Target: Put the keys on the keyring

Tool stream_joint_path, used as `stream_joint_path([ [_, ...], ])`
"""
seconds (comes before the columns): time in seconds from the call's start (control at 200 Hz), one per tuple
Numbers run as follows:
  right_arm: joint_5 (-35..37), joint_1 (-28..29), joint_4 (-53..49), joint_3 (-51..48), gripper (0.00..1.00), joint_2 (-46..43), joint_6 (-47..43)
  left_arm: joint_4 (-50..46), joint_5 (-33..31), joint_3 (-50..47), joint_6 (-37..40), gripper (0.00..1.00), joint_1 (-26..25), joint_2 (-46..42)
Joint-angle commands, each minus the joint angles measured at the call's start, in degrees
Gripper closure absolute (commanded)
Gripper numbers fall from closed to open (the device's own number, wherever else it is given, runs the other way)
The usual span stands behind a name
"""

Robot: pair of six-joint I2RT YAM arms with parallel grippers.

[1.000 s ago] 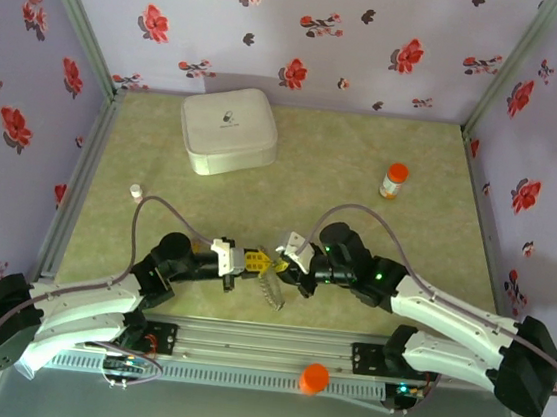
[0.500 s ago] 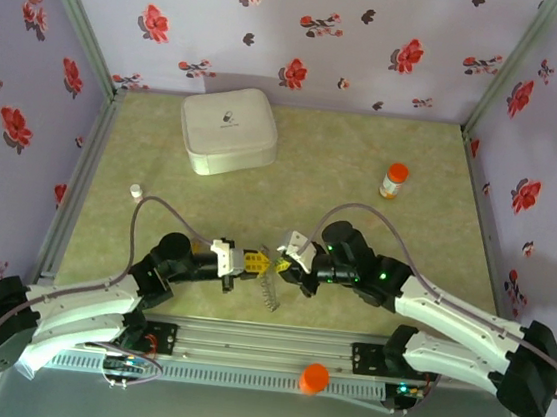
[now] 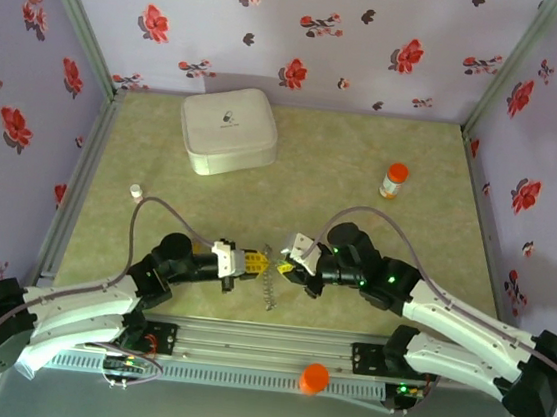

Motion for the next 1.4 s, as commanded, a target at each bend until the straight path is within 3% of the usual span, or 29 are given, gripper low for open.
stream_joint_path([
  [0.0,1.7,0.0,-0.9,3.0,1.00,-1.3,-1.6,1.8,-4.1,-0.3,0.4,0.58,0.0,-1.1],
  [0.105,2.8,0.0,-1.9,3.8,1.00,-0.6,-2.4,8.0,-10.4,-3.0,-1.7,0.42,0.0,-3.6],
  [0.365,4.7,0.3,-0.7,6.3,1.00,4.0,-3.7,2.5,-36.2,-5.6,-4.6,0.38,0.0,-17.6],
  [0.65,1.6,2.1,14.4,11.9,1.00,15.9,-1.0,-13.6,-57.6,-3.3,-13.7,0.33,0.3,-31.7],
  [0.8,5.5,2.0,22.1,11.2,1.00,21.8,2.2,-20.8,-63.1,-0.8,-18.1,0.31,0.5,-33.7],
  [0.93,9.4,0.3,22.2,9.8,1.00,25.8,3.2,-26.9,-66.1,1.3,-22.3,0.30,1.2,-32.7],
  [1.125,16.3,-3.0,11.3,10.2,1.00,28.6,-2.3,-32.3,-66.7,3.6,-25.6,0.29,2.6,-29.5],
  [1.395,25.2,-3.5,-4.0,11.8,1.00,31.8,-13.7,-29.5,-66.3,3.8,-26.8,0.28,4.1,-25.5],
])
